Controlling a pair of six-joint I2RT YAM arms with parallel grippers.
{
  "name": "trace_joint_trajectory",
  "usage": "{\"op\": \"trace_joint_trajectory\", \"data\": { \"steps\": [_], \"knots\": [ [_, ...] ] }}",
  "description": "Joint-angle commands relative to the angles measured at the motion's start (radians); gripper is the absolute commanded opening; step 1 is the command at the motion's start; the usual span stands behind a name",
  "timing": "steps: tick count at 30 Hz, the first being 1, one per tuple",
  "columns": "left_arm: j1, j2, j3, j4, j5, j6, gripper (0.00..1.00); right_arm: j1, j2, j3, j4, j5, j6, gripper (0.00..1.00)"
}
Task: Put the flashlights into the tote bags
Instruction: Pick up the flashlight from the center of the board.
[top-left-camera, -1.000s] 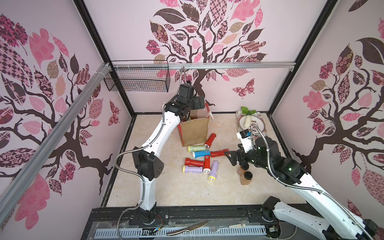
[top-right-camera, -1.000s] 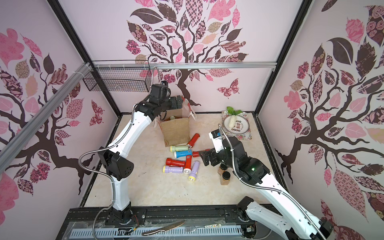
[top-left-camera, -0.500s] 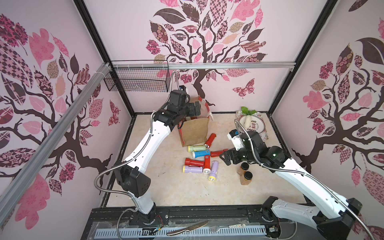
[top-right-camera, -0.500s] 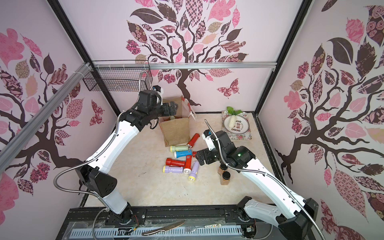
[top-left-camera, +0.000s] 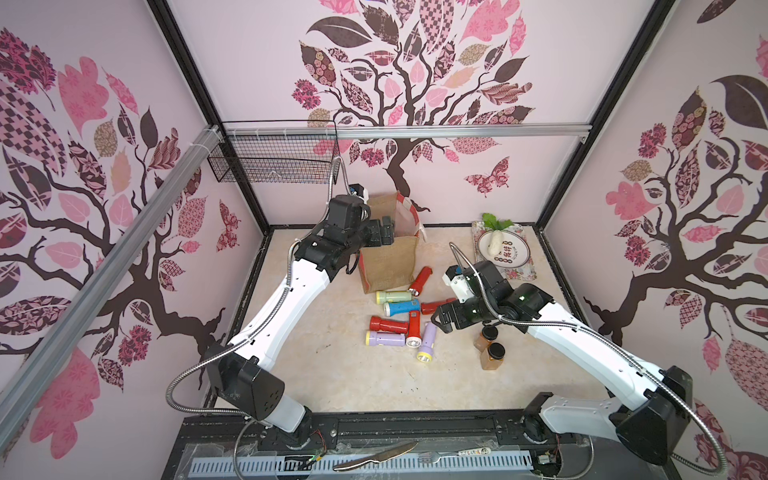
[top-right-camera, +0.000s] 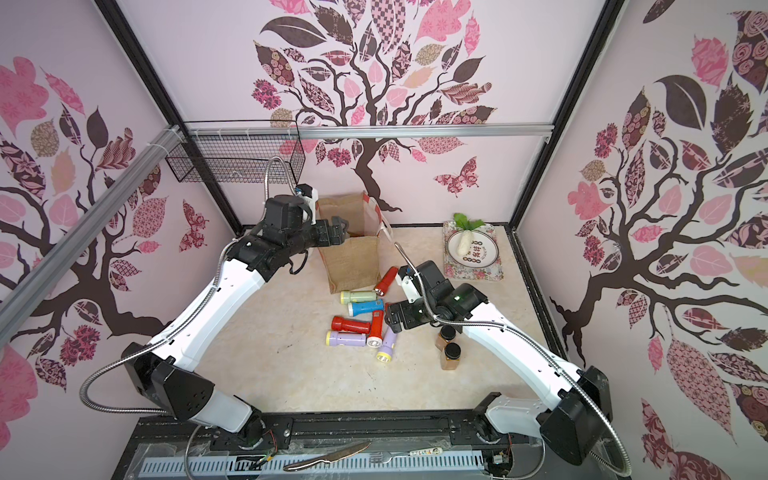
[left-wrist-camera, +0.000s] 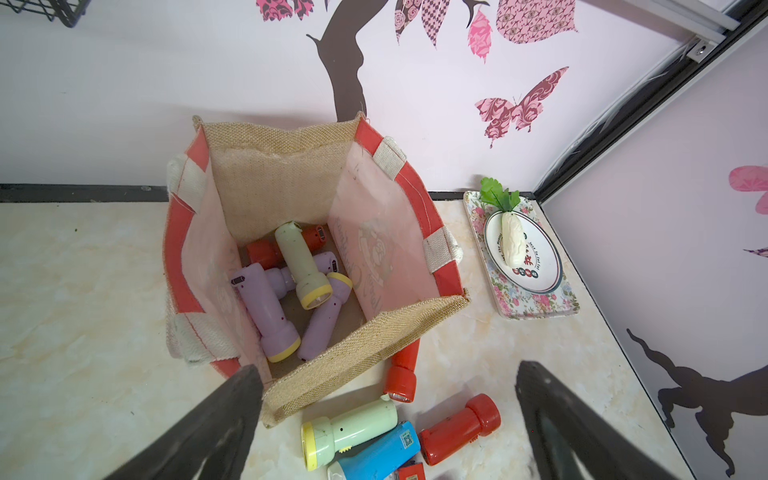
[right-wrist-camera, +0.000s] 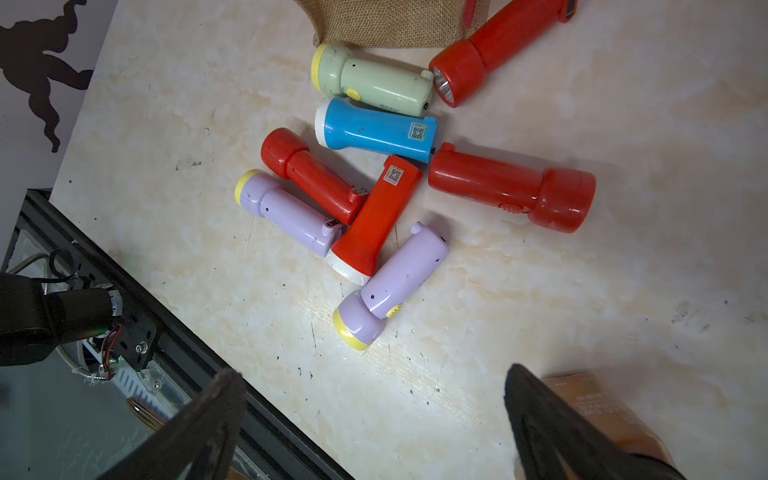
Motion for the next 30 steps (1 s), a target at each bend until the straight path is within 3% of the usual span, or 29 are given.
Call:
{"op": "trace_joint_trajectory", "data": {
  "steps": [1, 12, 30],
  "knots": [
    [-0.001, -0.044, -0.057, 0.038, 0.006, -0.003, 0.98, 0.0, 0.045, 0.019, 0.013, -0.018, 0.005, 0.98],
    [0.0, -0.12, -0.16, 0.065, 0.033, -0.001, 0.98, -0.001, 0.171, 0.002, 0.063, 0.002, 0.018, 0.94],
    [0.0, -0.281, -0.312, 0.098, 0.027, -0.003, 0.98, 0.0, 0.389, 0.002, 0.076, 0.023, 0.151, 0.82]
  ]
}}
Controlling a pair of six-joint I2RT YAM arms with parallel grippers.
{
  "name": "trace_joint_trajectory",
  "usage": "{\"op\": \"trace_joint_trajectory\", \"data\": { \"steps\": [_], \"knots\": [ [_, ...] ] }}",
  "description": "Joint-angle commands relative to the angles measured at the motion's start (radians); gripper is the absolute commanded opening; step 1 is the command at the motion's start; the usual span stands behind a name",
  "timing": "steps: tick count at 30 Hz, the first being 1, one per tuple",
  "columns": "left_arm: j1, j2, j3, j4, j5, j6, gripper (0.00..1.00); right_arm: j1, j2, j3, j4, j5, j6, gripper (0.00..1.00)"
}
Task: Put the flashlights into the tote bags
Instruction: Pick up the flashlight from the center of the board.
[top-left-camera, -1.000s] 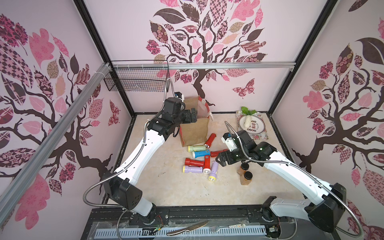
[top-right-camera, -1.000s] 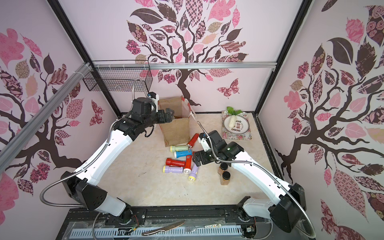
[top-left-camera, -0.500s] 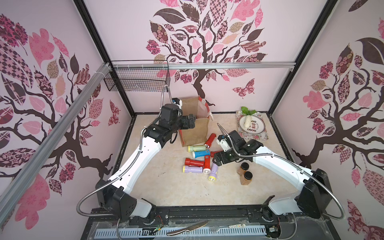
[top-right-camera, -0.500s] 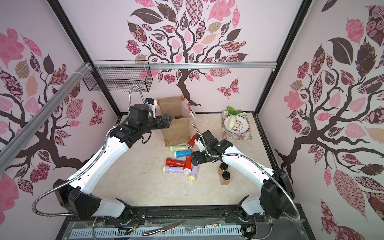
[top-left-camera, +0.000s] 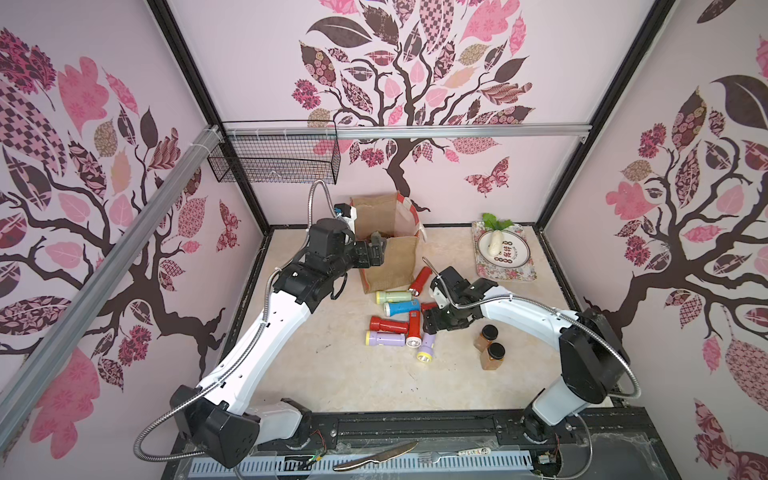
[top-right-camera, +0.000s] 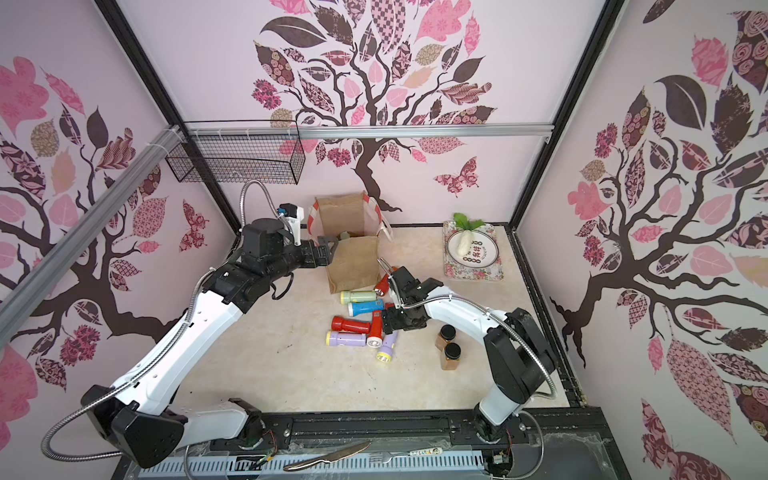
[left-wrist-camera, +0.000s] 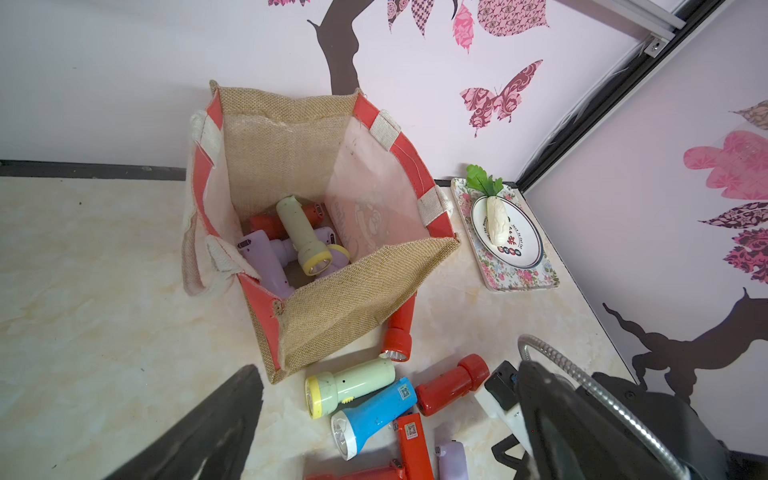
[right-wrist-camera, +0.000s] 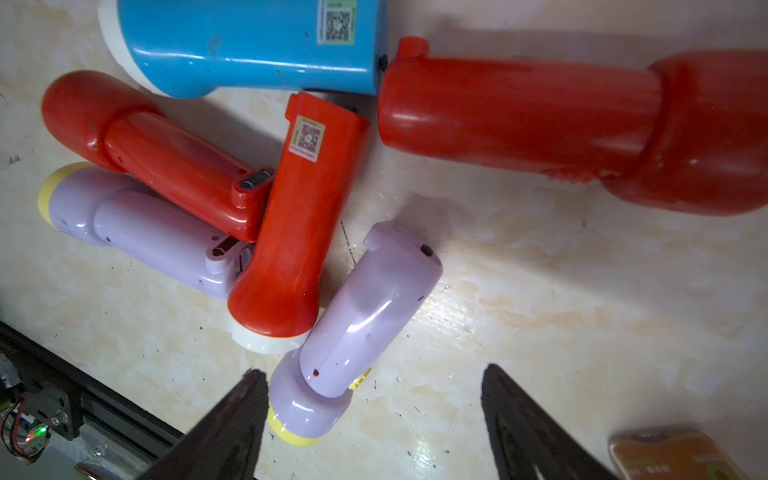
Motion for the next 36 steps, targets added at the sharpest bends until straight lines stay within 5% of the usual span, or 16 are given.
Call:
{"op": "trace_joint_trajectory", "data": {
  "steps": [1, 25, 36],
  "knots": [
    [0.0, -0.046, -0.049, 0.04, -0.01, -0.003, 0.98, -0.001, 0.024, 0.001, -0.009, 0.015, 0.031, 0.81],
    [0.001, -0.163, -0.198, 0.045, 0.031, -0.039, 0.98, 0.051, 0.182, -0.03, 0.102, 0.039, 0.166, 0.58],
    [0.006, -0.309, -0.292, -0.022, 0.045, -0.048, 0.98, 0.059, 0.172, -0.055, 0.083, 0.127, 0.148, 0.35]
  ]
}}
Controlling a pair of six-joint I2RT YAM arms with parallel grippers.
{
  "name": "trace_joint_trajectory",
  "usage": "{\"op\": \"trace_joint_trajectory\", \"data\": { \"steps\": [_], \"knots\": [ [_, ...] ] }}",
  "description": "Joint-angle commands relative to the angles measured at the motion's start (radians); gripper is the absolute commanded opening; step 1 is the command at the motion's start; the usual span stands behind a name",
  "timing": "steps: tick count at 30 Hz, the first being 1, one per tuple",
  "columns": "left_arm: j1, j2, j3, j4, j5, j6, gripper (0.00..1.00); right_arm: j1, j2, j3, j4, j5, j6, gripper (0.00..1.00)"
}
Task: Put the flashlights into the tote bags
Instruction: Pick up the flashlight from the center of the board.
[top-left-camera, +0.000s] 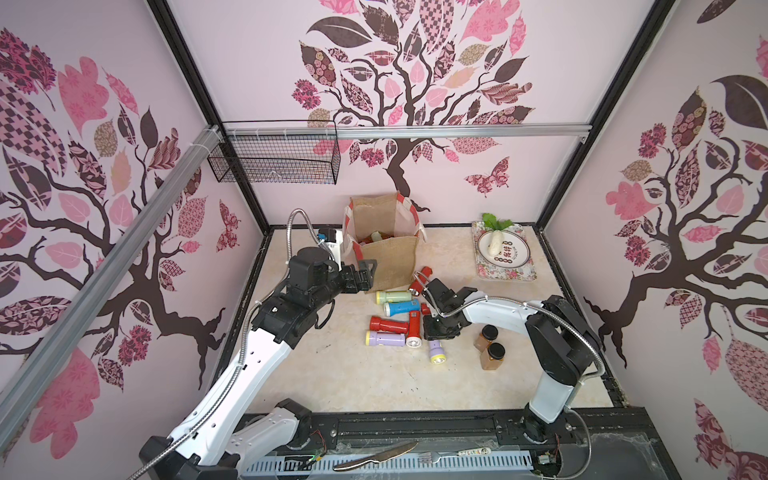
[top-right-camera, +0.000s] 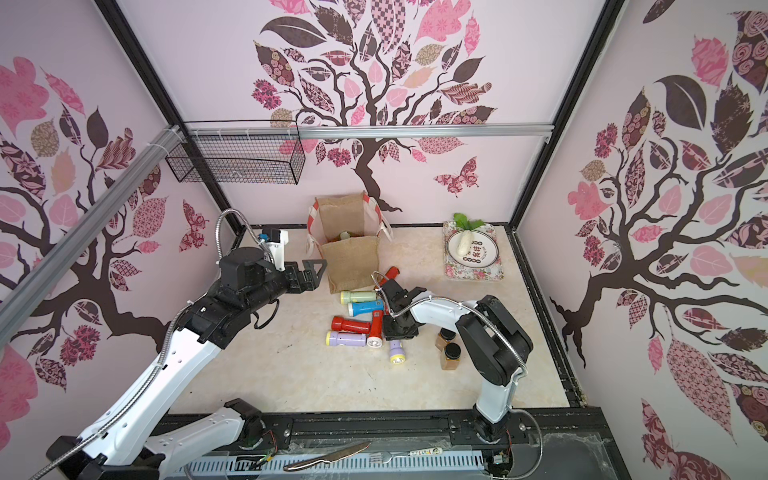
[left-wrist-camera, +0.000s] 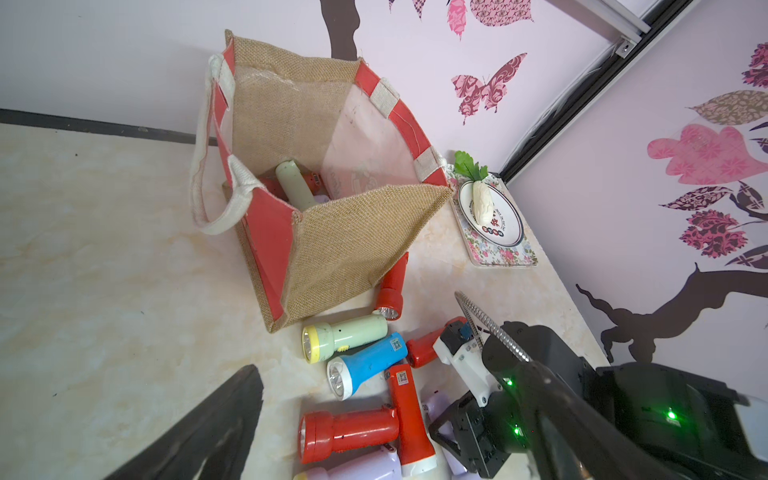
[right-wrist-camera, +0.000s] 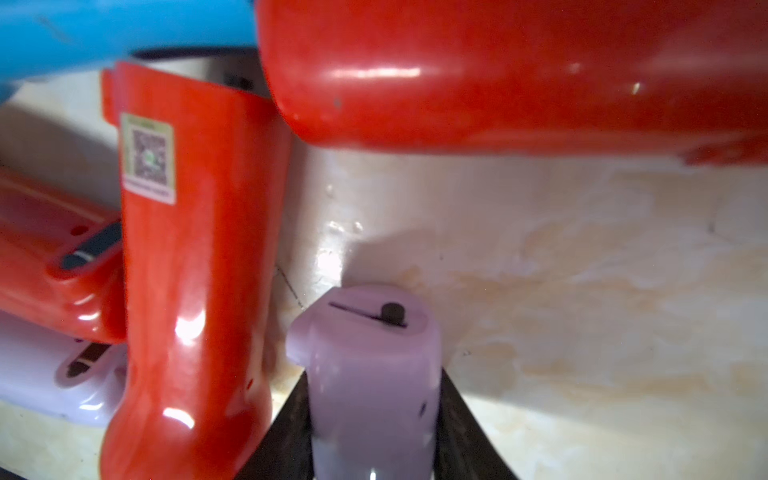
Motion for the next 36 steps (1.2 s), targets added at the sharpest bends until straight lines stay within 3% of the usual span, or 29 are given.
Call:
{"op": "trace_joint_trajectory", "data": {
  "steps": [1, 5, 10, 19, 27, 36],
  "knots": [
    [0.006, -0.046, -0.052, -0.02, 0.007, 0.006, 0.98, 0.005, 0.014, -0.018, -0.031, 0.064, -0.022, 0.32],
    [0.006, -0.068, -0.05, -0.048, 0.016, 0.009, 0.98, 0.009, -0.068, -0.038, -0.002, 0.065, -0.053, 0.19],
    [0.006, -0.112, -0.086, -0.051, 0.073, -0.014, 0.98, 0.008, -0.298, -0.096, 0.09, 0.024, -0.129, 0.04],
    [0.006, -0.174, -0.109, -0.133, 0.106, -0.064, 0.98, 0.009, -0.555, -0.078, 0.179, 0.003, -0.23, 0.0],
    [0.006, -0.212, -0.109, -0.231, 0.091, -0.071, 0.98, 0.009, -0.528, 0.101, 0.227, 0.033, -0.335, 0.0],
    [0.006, -0.195, -0.116, -0.263, 0.166, -0.068, 0.98, 0.008, -0.394, 0.31, 0.321, 0.046, -0.414, 0.0]
  ]
}}
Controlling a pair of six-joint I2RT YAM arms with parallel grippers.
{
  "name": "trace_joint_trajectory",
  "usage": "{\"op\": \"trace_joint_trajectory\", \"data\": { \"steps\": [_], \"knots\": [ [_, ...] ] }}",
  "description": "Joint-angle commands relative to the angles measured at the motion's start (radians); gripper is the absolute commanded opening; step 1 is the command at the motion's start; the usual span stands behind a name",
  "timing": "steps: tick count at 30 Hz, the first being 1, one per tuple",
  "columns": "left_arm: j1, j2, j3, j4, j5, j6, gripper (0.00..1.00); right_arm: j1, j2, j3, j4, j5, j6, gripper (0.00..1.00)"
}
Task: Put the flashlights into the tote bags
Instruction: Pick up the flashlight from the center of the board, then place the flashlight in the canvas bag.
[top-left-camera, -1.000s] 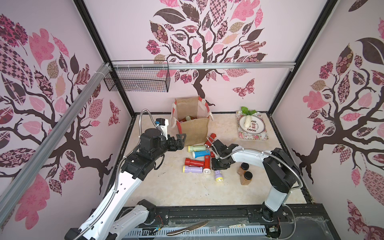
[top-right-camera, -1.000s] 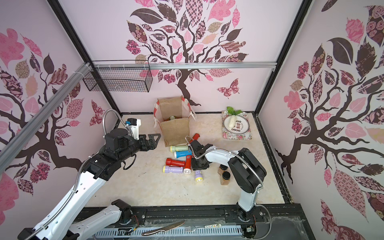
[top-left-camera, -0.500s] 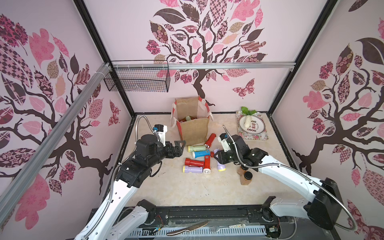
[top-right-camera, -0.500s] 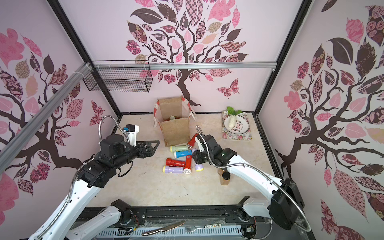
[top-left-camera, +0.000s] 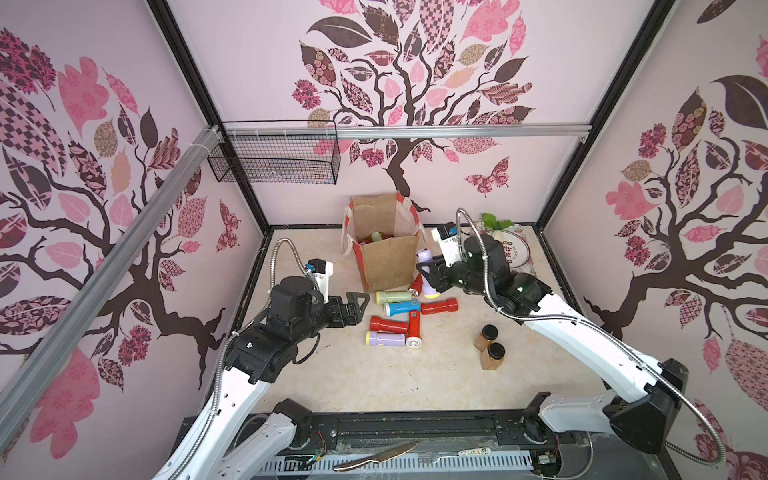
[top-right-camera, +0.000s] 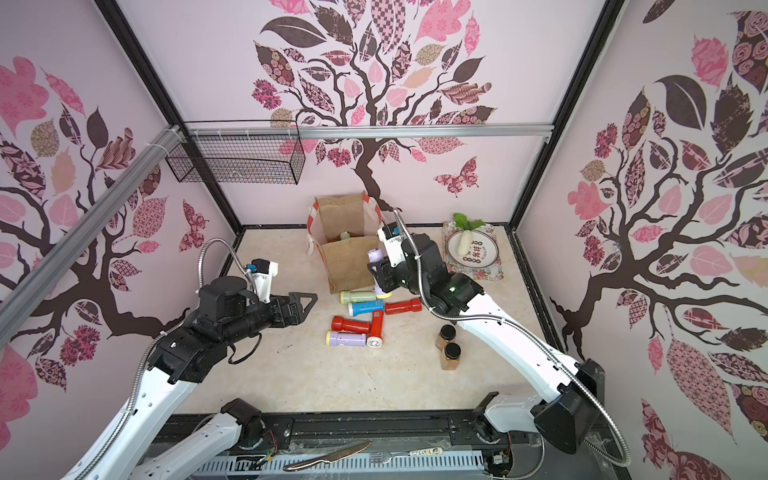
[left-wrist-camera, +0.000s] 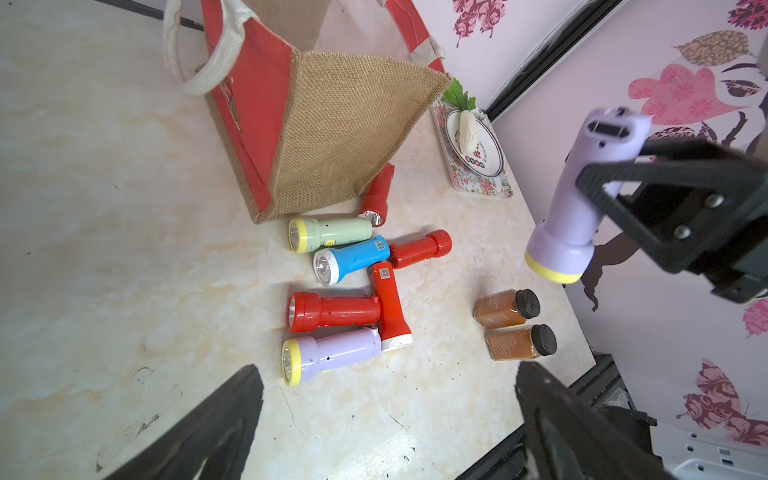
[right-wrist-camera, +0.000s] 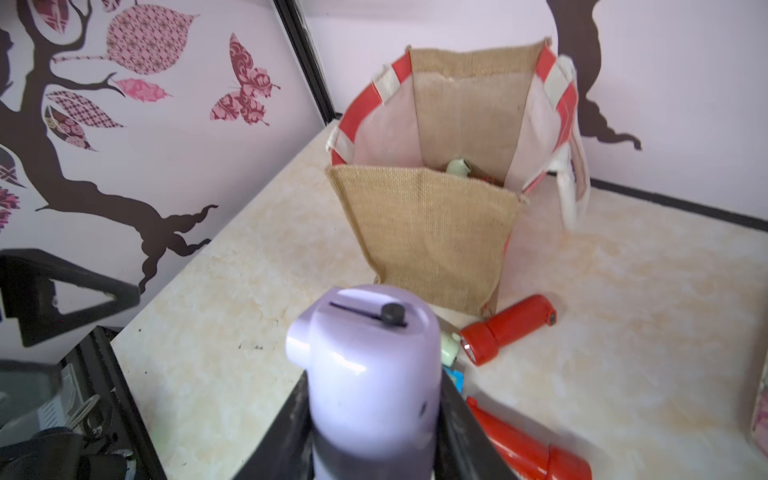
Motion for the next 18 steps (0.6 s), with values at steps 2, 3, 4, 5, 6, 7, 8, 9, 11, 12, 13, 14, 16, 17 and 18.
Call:
{"op": "trace_joint_trajectory", "data": {
  "steps": [2, 3, 4, 5, 6, 7, 8, 9, 11, 12, 13, 14, 16, 17, 18],
  "knots": [
    [0.005, -0.009, -0.02, -0.048, 0.036, 0.002, 0.98, 0.003, 0.093, 0.085, 0.113, 0.013, -0.056, 0.0],
    [0.005, -0.01, -0.017, -0.06, 0.037, 0.001, 0.98, 0.002, 0.111, 0.101, 0.128, 0.012, -0.06, 0.0],
    [0.005, -0.013, -0.013, -0.072, 0.039, 0.002, 0.98, 0.004, 0.14, 0.125, 0.142, 0.011, -0.064, 0.0],
    [0.005, -0.017, -0.008, -0.083, 0.04, 0.002, 0.98, 0.002, 0.167, 0.15, 0.158, 0.005, -0.067, 0.0],
    [0.005, -0.021, -0.005, -0.096, 0.04, 0.0, 0.98, 0.001, 0.192, 0.17, 0.172, 0.001, -0.069, 0.0],
    [0.005, -0.025, -0.002, -0.108, 0.039, -0.003, 0.98, 0.001, 0.219, 0.198, 0.192, -0.004, -0.07, 0.0],
    [0.005, -0.029, -0.003, -0.122, 0.039, -0.006, 0.98, 0.0, 0.241, 0.214, 0.212, -0.009, -0.069, 0.0],
    [0.005, -0.036, -0.006, -0.13, 0.042, -0.009, 0.98, -0.001, 0.269, 0.234, 0.227, -0.015, -0.067, 0.0],
    [0.006, -0.052, -0.02, -0.145, 0.047, -0.018, 0.98, -0.005, 0.331, 0.295, 0.256, -0.019, -0.072, 0.0],
    [0.006, -0.059, -0.026, -0.147, 0.049, -0.022, 0.98, -0.007, 0.356, 0.32, 0.261, -0.021, -0.072, 0.0],
    [0.005, -0.064, -0.032, -0.151, 0.052, -0.023, 0.98, -0.011, 0.381, 0.351, 0.269, -0.023, -0.068, 0.0],
    [0.005, -0.066, -0.03, -0.158, 0.053, -0.021, 0.98, -0.017, 0.406, 0.375, 0.282, -0.024, -0.06, 0.0],
    [0.006, -0.065, -0.018, -0.173, 0.051, -0.008, 0.98, -0.025, 0.446, 0.408, 0.313, -0.03, -0.043, 0.0],
    [0.005, -0.064, -0.01, -0.182, 0.05, -0.001, 0.98, -0.029, 0.468, 0.43, 0.325, -0.028, -0.036, 0.0],
    [0.005, -0.063, -0.004, -0.187, 0.049, 0.004, 0.98, -0.034, 0.488, 0.447, 0.329, -0.026, -0.031, 0.0]
  ]
}}
